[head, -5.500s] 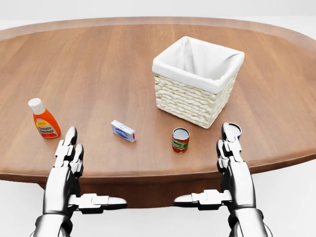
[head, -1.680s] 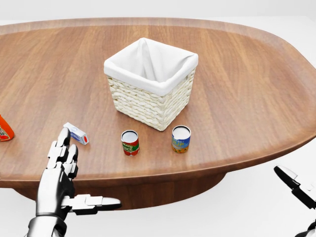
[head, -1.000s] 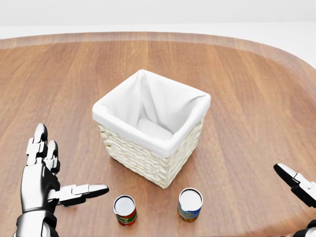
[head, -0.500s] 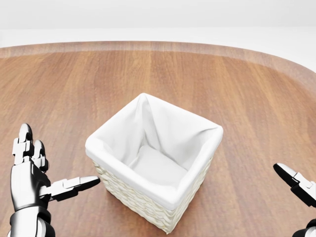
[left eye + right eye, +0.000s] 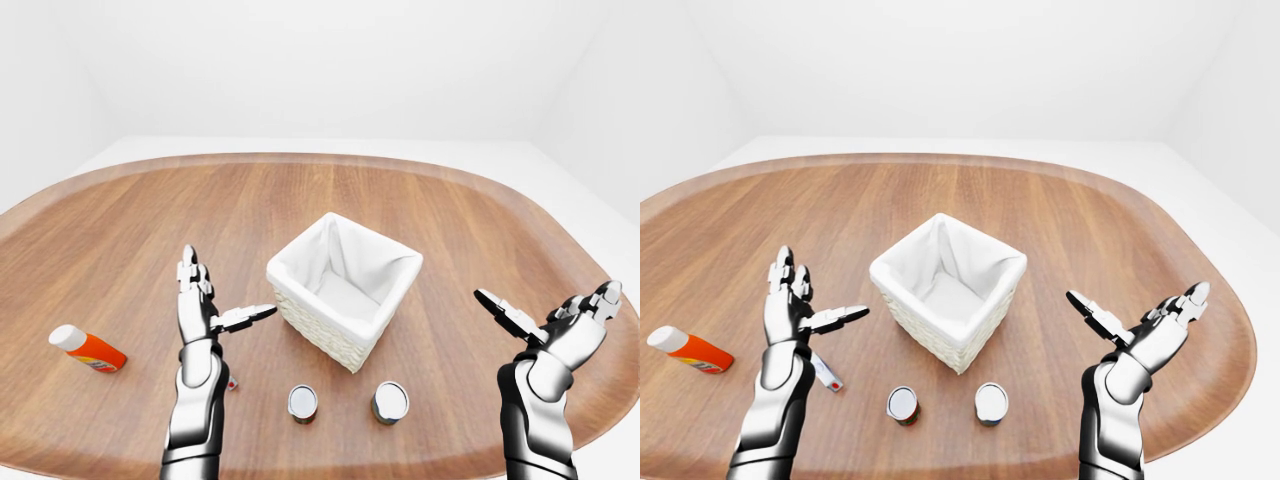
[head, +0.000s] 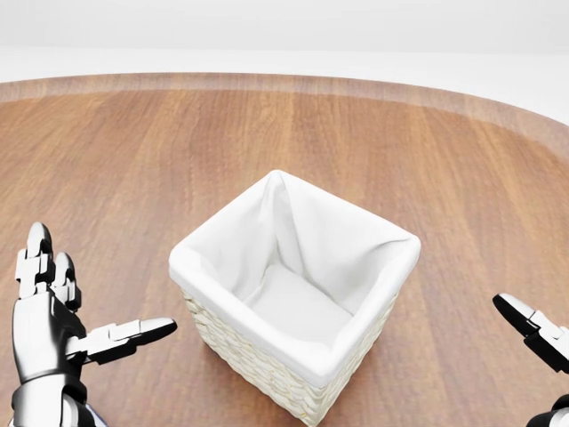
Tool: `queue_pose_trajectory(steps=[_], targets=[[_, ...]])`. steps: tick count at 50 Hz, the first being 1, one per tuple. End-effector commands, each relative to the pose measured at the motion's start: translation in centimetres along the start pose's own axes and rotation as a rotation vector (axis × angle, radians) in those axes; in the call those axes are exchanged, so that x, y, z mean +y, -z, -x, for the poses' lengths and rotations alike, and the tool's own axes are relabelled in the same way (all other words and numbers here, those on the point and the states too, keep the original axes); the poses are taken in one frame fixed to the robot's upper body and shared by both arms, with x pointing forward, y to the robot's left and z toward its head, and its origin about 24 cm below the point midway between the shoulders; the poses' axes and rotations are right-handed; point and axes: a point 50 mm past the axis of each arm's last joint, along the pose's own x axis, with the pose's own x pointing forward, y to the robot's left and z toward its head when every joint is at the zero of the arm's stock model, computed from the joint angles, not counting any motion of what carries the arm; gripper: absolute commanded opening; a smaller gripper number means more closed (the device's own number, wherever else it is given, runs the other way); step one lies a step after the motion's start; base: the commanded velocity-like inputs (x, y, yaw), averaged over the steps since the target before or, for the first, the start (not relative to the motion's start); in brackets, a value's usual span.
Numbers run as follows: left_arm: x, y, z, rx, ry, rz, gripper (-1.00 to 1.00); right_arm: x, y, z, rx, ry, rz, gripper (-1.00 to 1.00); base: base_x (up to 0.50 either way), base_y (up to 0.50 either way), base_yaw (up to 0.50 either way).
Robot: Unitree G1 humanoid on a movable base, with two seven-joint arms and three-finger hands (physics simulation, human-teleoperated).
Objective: Pick up the alphabet soup and the cream cheese box, and put them in the basket.
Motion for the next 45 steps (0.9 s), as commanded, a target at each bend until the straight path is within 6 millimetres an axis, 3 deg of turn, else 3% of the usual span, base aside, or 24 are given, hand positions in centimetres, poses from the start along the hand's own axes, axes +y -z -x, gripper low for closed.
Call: queue_pose_trajectory(steps=[1,8,13,21,22,28,33,45], targets=[[0.0,-1.1,0.6,-0.049,0.004,-0.057,1.0,0.0,0.1,-0.1,0.005,-0.001,-0.001,1.0,0.0,0.0,0.0],[0.8,-2.3,0.5,-0.059,-0.063,-0.136,1.0,0.0,0.1,-0.2,0.014,0.001,-0.002,1.0,0.0,0.0,0.0],[0.7,-5.7,1.7,-0.232,-0.051,-0.32,1.0,0.0,0.1,-0.1,0.014,0.0,-0.001,1.0,0.0,0.0,0.0],[0.7,-8.8,3.5,-0.376,-0.043,-0.533,1.0,0.0,0.1,-0.1,0.013,0.0,0.0,1.0,0.0,0.0,0.0],[0.4,-9.5,4.0,-0.412,-0.008,-0.62,1.0,0.0,0.0,-0.1,0.012,0.0,0.0,1.0,0.0,0.0,0.0],[0.5,-12.8,5.3,-0.528,-0.011,-0.772,1.0,0.0,0.1,-0.1,0.01,0.001,0.001,1.0,0.0,0.0,0.0],[0.3,-12.8,6.0,-0.496,0.031,-0.904,1.0,0.0,0.0,0.0,0.011,0.0,0.002,1.0,0.0,0.0,0.0],[2.4,-10.0,4.7,-0.325,-0.079,-1.136,1.0,0.0,-0.1,0.0,0.0,0.001,-0.008,1.0,0.0,0.0,0.0]])
